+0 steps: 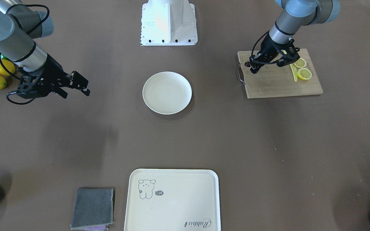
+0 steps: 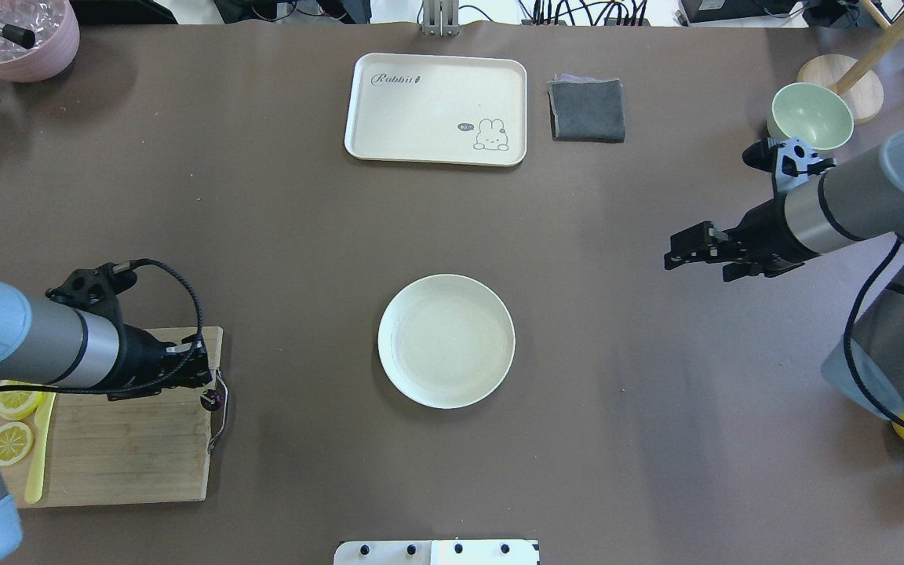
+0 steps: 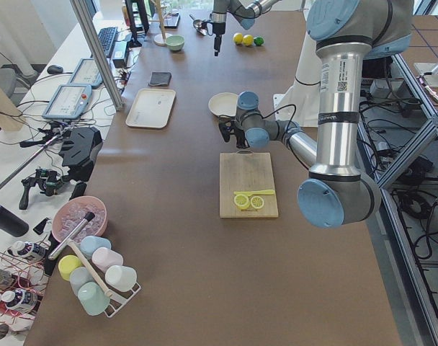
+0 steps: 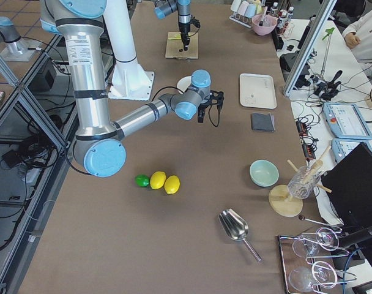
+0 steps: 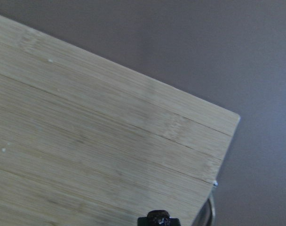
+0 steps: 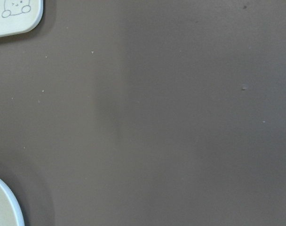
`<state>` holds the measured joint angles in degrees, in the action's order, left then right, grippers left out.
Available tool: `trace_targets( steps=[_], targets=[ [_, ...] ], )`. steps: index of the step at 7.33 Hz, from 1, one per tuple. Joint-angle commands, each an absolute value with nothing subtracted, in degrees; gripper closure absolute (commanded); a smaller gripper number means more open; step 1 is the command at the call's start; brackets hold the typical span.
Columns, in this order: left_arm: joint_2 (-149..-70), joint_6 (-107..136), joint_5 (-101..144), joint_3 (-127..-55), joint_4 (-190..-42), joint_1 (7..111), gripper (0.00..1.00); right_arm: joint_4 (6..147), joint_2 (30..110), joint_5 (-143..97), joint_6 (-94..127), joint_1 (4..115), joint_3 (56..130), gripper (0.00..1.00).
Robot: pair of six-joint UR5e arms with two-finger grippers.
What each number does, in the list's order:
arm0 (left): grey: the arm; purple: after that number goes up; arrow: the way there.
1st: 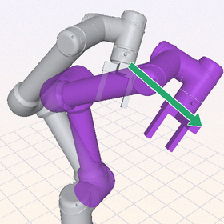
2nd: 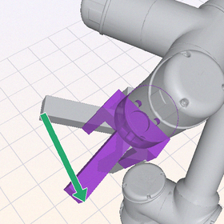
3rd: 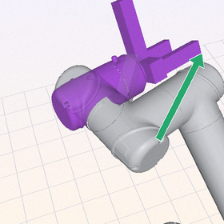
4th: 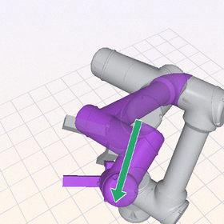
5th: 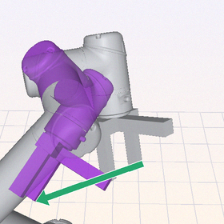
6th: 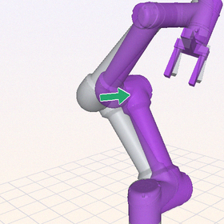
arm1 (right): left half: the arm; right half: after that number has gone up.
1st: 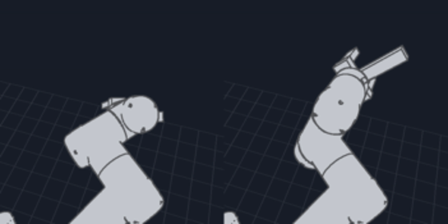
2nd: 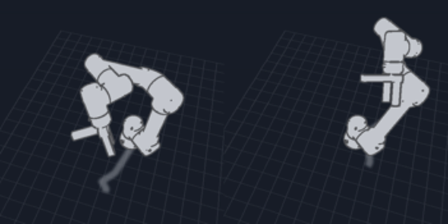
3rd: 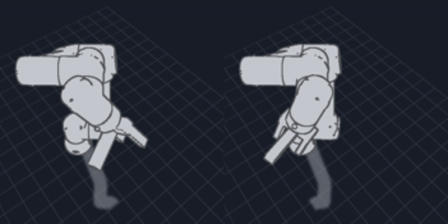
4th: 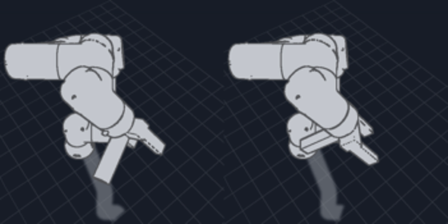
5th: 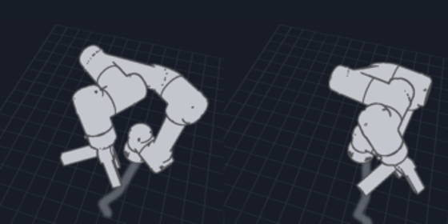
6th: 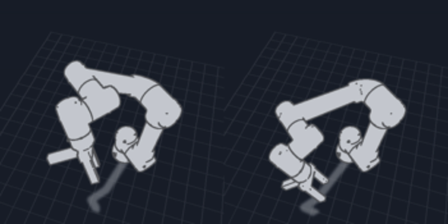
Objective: Place red cherry on plate
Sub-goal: 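Carry the cherries with the left gripper onto the plate and open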
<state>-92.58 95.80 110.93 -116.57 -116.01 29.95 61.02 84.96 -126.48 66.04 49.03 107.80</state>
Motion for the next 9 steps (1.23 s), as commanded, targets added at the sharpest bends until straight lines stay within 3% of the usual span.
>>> trace_targets(
  steps=[1,4,9],
  targets=[
    [-106.8,95.9,110.7,-114.4,-106.3,30.1,1.00,60.9,91.4,-131.3,57.3,55.9,109.2,0.00],
    [-120.4,96.1,106.5,-103.9,-104.3,28.0,1.00,60.9,99.6,-134.7,43.3,65.1,109.1,0.00],
    [-129.7,100.4,101.1,-94.2,-104.9,22.2,1.00,60.6,105.7,-136.1,34.6,69.5,109.1,0.00]
  ],
)
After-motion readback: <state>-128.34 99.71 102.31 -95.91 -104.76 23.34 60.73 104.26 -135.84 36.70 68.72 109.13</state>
